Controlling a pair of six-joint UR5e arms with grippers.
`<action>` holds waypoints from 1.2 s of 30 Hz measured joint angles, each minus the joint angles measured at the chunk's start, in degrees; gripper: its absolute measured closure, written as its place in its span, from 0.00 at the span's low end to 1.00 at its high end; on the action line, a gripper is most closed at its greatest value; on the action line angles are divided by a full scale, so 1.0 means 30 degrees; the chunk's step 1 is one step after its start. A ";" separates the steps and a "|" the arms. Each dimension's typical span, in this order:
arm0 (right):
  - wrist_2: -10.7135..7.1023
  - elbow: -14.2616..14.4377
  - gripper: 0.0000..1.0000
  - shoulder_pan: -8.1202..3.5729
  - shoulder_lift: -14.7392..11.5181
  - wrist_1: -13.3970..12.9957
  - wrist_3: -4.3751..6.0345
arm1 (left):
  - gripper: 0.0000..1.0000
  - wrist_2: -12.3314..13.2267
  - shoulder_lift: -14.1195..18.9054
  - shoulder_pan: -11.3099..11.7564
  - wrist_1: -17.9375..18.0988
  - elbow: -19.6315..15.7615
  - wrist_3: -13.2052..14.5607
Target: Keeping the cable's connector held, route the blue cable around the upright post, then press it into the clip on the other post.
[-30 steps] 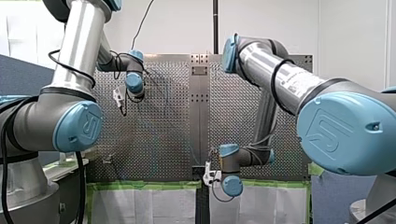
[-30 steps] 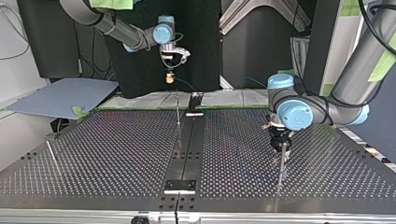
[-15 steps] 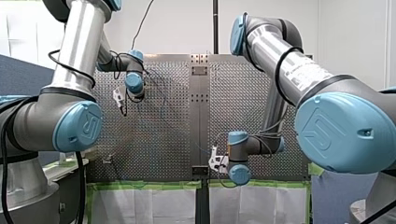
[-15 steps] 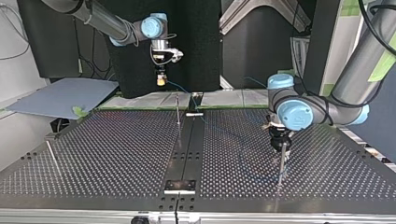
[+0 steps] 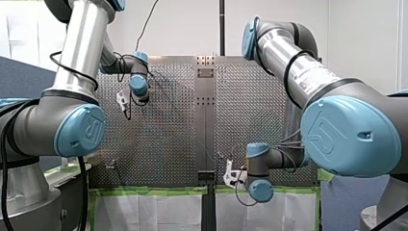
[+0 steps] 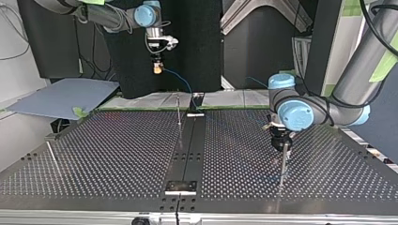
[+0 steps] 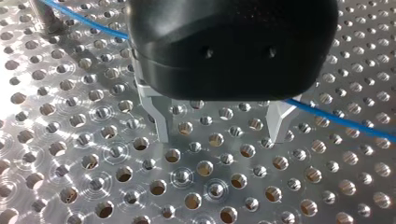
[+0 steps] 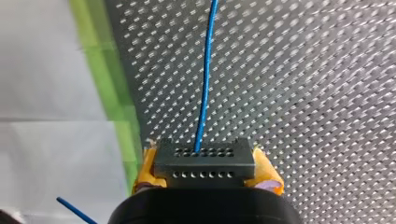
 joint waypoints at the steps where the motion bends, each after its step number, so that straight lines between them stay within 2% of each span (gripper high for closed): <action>1: -0.0069 0.0086 1.00 -0.0073 0.0096 -0.0115 0.0013 | 0.00 -0.0004 -0.0001 -0.0006 -0.0037 0.0000 -0.0031; 7: -0.0497 0.0204 1.00 -0.0301 0.0239 -0.0423 0.0001 | 0.00 0.0143 -0.0001 -0.0111 -0.0319 0.0000 -0.0783; 13: -0.0619 0.0210 1.00 -0.0341 0.0247 -0.0504 -0.0042 | 0.00 0.0907 -0.0001 -0.0164 -0.0341 0.0000 -0.1842; 20: -0.0724 0.0214 1.00 -0.0352 0.0248 -0.0523 -0.0083 | 0.00 0.1419 0.0001 -0.0009 -0.0370 0.0000 -0.3167; 36: -0.0734 0.0211 1.00 -0.0345 0.0257 -0.0568 -0.0116 | 0.00 0.1397 0.0002 0.0317 -0.0715 -0.0002 -0.6414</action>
